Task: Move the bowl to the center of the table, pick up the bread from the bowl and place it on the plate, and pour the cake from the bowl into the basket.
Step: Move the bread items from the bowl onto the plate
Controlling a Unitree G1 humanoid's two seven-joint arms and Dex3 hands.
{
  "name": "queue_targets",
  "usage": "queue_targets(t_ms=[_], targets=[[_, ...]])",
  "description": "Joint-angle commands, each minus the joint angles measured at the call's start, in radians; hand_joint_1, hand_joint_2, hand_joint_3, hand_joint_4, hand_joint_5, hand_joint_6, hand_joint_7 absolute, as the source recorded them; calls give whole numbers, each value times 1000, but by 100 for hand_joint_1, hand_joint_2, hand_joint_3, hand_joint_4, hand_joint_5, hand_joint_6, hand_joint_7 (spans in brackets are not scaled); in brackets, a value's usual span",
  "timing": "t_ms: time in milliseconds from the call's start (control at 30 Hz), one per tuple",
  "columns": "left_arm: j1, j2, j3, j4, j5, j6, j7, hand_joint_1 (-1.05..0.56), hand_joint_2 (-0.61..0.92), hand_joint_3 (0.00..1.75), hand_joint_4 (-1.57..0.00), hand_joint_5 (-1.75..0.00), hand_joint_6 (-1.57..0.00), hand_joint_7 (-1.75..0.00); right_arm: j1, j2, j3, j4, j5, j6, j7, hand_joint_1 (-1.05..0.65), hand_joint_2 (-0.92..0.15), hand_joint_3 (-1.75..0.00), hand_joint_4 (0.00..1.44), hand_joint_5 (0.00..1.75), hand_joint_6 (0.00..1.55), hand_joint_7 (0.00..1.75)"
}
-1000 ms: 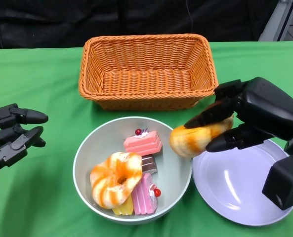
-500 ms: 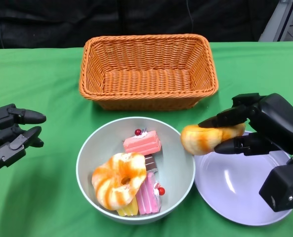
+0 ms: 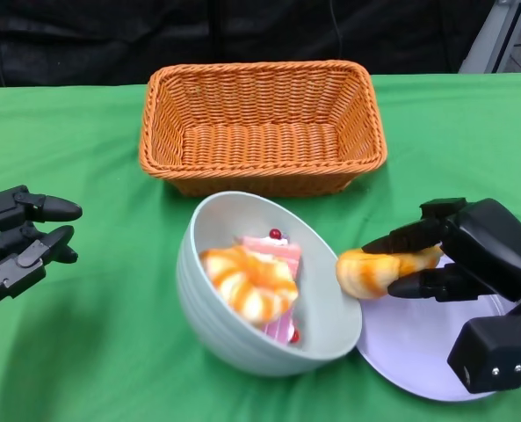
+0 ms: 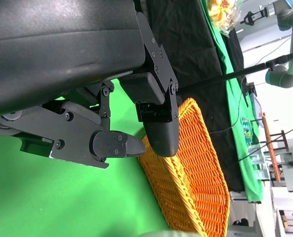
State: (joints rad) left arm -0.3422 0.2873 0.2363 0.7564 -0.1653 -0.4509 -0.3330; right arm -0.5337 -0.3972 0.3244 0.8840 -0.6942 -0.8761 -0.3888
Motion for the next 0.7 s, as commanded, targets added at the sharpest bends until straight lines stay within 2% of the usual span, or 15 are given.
queue_targets(t_ms=[33,200,300,500,700], targets=[[-10,23,6,6,-1,-11,-4,-10,92,28,-73,-130,-87,-80,-15,3,0,25,9,-20,-45,-15,-86,-1,84,108,119,7],[-10,26,7,18,-3,-17,-15,-13,92,27,-73,-130,-87,-81,-11,27,-26,22,48,-95,-121,-15,-86,0,84,110,119,8],[-8,24,10,14,-10,-6,-18,-12,92,25,-73,-131,-87,-80,-2,42,-40,-25,50,-102,-157,-19,-86,0,82,103,119,8],[-11,27,9,28,-3,-22,-27,-12,92,26,-73,-132,-87,-80,8,72,-65,-125,67,-114,-166,-25,-88,-1,79,100,118,8],[-18,27,9,37,-4,-13,-28,-13,92,26,-72,-131,-87,-80,3,95,-82,-157,73,-143,-184,-28,-89,-1,78,105,117,11]])
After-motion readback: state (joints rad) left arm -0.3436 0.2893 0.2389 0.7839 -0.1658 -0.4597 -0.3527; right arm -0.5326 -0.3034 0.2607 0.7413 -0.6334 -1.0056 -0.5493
